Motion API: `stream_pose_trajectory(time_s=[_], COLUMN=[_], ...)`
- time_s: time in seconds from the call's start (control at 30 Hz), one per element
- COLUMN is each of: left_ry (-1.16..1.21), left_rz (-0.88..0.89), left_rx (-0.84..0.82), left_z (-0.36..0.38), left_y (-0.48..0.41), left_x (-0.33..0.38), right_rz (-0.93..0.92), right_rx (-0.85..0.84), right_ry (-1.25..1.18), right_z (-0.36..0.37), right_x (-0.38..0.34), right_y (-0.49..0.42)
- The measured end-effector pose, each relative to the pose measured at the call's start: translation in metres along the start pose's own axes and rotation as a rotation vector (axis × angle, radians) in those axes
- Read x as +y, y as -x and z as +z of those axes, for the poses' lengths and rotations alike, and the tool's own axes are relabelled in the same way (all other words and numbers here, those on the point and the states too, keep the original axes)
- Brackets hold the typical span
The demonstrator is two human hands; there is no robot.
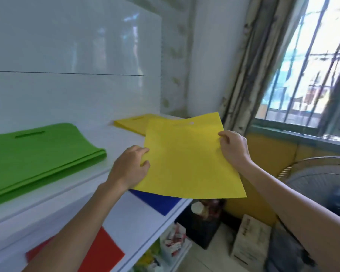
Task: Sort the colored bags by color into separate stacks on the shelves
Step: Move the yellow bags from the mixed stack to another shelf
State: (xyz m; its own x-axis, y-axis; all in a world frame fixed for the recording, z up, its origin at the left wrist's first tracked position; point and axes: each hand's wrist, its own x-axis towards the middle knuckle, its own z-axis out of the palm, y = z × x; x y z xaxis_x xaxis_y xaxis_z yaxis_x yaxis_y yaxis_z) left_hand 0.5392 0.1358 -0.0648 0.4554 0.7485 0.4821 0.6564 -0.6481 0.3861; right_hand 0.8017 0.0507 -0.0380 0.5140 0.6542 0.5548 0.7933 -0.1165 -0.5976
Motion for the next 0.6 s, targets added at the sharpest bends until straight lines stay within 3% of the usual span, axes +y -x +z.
stream_pose_trajectory(time_s=[0.37, 0.6], left_ry=[0.053, 0.123], left_rz=[0.017, -0.011], left_rx=[-0.066, -0.049], left_z=[0.079, 0.109], left_y=[-0.105, -0.191], left_x=[0.022, 0.01], right_rz=[0.093, 0.067], right_rx=[-0.009, -0.016], right_ry=[0.004, 0.027], right_z=[0.029, 0.06], right_x=[0.096, 0.105], right_y=[-0.081, -0.177])
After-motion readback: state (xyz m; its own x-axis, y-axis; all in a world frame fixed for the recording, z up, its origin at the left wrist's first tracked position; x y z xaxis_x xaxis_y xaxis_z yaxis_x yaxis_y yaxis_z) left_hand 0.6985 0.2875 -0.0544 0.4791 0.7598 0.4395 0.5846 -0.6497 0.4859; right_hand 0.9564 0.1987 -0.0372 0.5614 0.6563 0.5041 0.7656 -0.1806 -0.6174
